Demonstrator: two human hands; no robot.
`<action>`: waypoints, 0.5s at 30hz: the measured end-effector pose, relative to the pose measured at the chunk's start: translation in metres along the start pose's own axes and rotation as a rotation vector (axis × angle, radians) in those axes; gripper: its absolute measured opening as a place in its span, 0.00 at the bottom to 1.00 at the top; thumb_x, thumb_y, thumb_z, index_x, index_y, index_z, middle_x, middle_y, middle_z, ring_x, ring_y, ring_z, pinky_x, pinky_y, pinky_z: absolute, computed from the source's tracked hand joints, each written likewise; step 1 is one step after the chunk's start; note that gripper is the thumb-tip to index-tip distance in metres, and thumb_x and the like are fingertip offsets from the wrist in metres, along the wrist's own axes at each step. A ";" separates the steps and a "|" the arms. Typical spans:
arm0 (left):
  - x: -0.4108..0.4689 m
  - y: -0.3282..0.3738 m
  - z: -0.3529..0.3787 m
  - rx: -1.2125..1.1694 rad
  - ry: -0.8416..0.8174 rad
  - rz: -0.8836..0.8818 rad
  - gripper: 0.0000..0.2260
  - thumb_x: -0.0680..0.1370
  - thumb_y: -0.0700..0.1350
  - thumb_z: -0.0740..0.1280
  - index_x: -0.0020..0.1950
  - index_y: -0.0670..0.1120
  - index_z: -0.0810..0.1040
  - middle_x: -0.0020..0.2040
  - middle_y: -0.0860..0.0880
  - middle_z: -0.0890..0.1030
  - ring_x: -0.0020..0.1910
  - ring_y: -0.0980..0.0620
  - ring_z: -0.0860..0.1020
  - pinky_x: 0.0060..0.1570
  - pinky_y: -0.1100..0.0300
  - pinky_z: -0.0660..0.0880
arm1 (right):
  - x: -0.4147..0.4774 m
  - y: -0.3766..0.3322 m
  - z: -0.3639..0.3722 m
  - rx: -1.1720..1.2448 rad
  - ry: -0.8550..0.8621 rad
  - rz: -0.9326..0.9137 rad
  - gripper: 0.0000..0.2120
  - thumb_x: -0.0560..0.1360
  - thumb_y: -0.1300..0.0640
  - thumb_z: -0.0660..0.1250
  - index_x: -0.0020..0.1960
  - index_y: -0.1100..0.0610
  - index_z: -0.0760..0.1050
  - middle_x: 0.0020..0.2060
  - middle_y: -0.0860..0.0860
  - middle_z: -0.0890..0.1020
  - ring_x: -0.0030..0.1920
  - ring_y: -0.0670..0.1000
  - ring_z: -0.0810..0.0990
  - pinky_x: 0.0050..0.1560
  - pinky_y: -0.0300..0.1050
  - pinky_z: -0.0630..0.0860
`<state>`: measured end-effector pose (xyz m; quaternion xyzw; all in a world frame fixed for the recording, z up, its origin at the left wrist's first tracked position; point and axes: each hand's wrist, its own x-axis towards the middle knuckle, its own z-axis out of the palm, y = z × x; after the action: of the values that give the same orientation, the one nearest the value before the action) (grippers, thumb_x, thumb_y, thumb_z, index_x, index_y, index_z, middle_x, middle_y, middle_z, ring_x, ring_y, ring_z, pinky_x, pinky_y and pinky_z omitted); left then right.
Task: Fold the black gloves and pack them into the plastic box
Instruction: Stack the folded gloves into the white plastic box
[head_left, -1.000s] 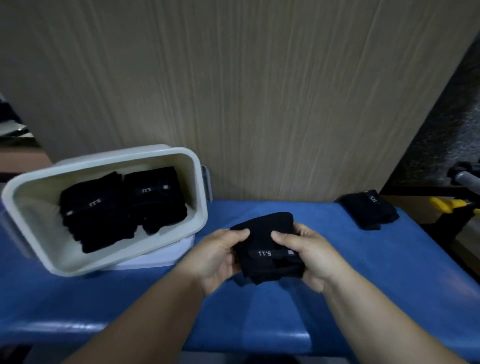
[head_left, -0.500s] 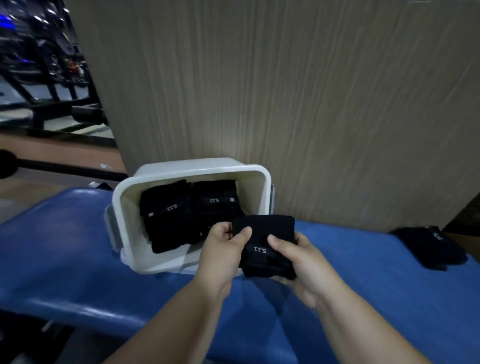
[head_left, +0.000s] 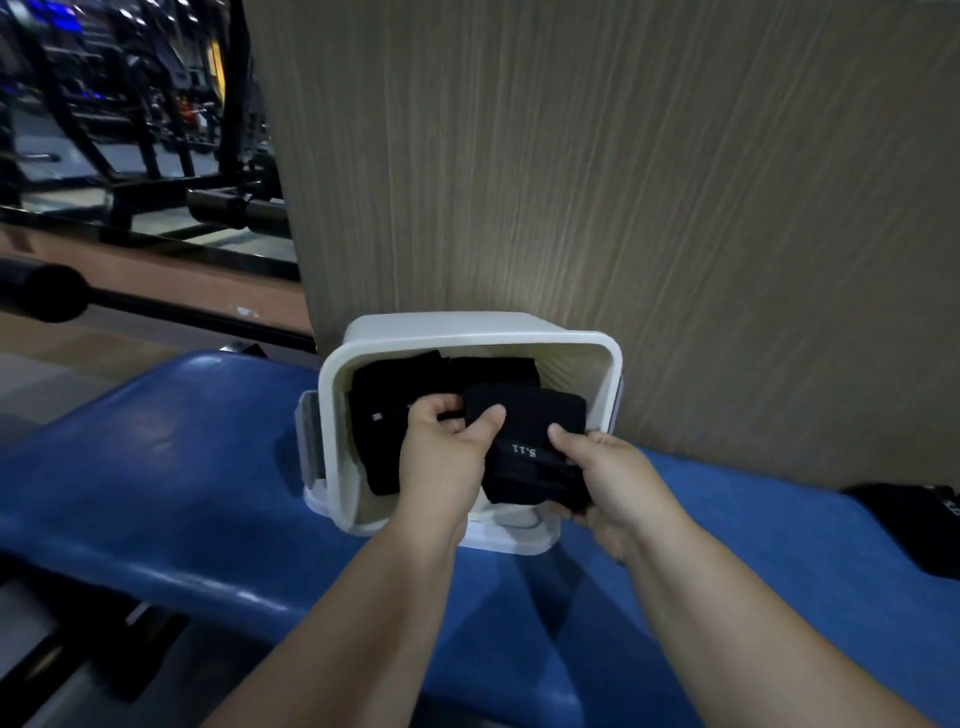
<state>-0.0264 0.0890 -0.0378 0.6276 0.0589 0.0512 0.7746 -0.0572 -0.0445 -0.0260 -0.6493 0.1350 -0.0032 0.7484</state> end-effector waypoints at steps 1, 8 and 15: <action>0.001 0.002 -0.001 0.032 0.003 0.030 0.17 0.72 0.47 0.74 0.57 0.48 0.73 0.50 0.45 0.83 0.47 0.50 0.83 0.51 0.48 0.80 | 0.002 -0.003 0.002 0.001 0.005 -0.012 0.05 0.78 0.55 0.66 0.48 0.56 0.76 0.38 0.53 0.84 0.41 0.53 0.83 0.38 0.45 0.78; 0.005 0.013 -0.016 0.453 0.060 0.349 0.17 0.76 0.47 0.69 0.63 0.51 0.69 0.49 0.57 0.76 0.45 0.59 0.75 0.44 0.63 0.73 | 0.026 -0.024 0.009 -0.016 0.065 -0.083 0.04 0.78 0.58 0.66 0.46 0.57 0.78 0.39 0.53 0.85 0.39 0.51 0.84 0.37 0.44 0.77; 0.028 0.001 -0.032 0.961 0.135 0.573 0.16 0.77 0.45 0.65 0.65 0.49 0.73 0.67 0.51 0.73 0.71 0.49 0.63 0.72 0.51 0.58 | 0.051 -0.035 0.019 -0.036 0.132 -0.109 0.06 0.78 0.57 0.66 0.42 0.57 0.73 0.38 0.53 0.81 0.39 0.53 0.80 0.36 0.44 0.75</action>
<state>-0.0037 0.1247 -0.0437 0.8962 -0.0478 0.2671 0.3511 0.0018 -0.0408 -0.0002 -0.6673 0.1483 -0.0845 0.7249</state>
